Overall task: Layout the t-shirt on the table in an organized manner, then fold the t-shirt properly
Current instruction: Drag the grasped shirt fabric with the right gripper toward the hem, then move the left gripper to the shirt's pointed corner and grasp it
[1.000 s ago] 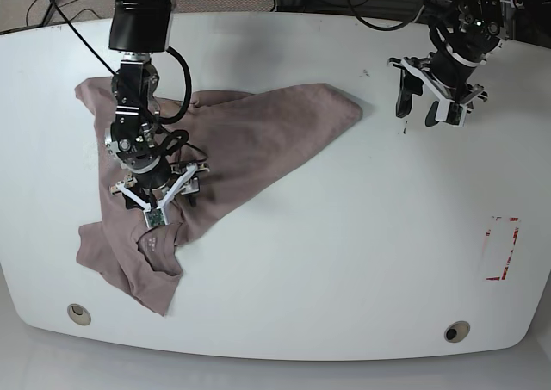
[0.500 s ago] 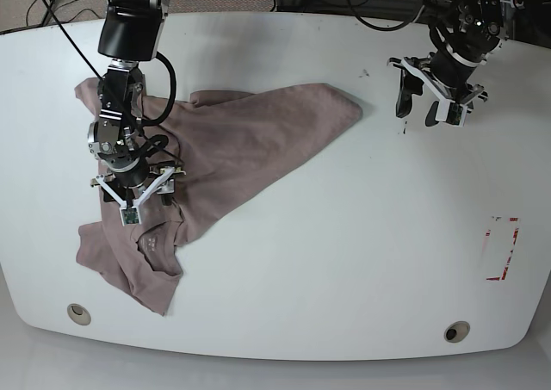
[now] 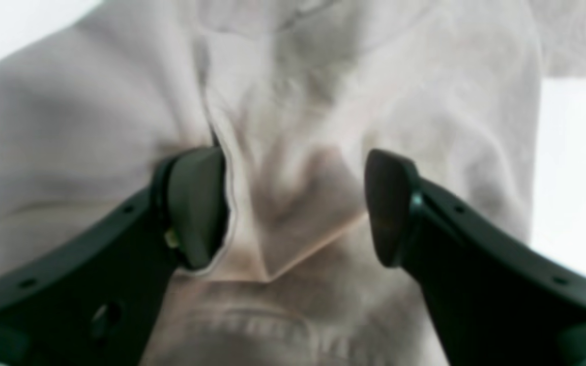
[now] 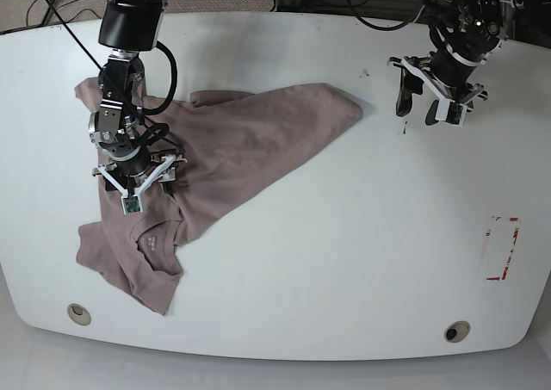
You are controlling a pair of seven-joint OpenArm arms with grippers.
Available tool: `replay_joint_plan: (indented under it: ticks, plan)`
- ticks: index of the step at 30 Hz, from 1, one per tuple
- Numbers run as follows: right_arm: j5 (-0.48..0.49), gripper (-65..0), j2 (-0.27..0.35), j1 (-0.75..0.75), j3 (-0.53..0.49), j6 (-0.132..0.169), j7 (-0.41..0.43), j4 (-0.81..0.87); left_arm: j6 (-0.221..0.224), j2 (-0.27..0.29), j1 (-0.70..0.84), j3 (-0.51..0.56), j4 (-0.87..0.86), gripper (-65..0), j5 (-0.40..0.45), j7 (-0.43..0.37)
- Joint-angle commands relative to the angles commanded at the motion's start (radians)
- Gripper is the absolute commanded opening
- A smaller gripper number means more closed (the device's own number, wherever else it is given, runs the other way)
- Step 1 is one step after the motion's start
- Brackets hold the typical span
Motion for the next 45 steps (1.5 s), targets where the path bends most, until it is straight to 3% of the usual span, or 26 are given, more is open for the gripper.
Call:
replay_joint_plan:
  ticks: [3,10,12,21,32,40,45]
  plan:
    - [0.000,-30.3,0.000,0.002,0.002,0.000,0.002,0.000,0.000,0.000,0.000,0.002,0.000,-34.9,0.000,0.000]
    - [0.000,-59.5,0.005,0.008,0.003,0.000,0.002,-0.005,0.000,0.000,-0.002,0.002,0.000,-34.9,0.000,0.000]
    - [0.000,-64.0,0.006,0.008,0.003,0.000,0.002,-0.008,0.000,0.000,-0.002,0.002,0.000,-34.9,0.000,0.000]
    - [0.000,-65.0,0.006,0.005,0.003,0.000,0.002,0.017,0.000,-0.002,-0.002,0.032,0.000,-34.6,0.000,0.000]
    - [-0.006,-65.0,0.003,-0.049,-0.002,-0.005,-0.006,0.253,0.002,0.008,0.005,0.143,0.000,-34.4,-0.005,0.000]
    - [-0.006,-65.0,0.002,-0.061,-0.003,0.000,-0.060,0.376,0.003,0.008,0.003,0.245,-0.014,-33.9,-0.006,0.000]
    - [-0.006,-65.0,0.002,-0.063,-0.005,0.000,-0.060,0.400,0.006,0.043,-0.002,0.256,-0.043,-24.4,-0.002,0.000]
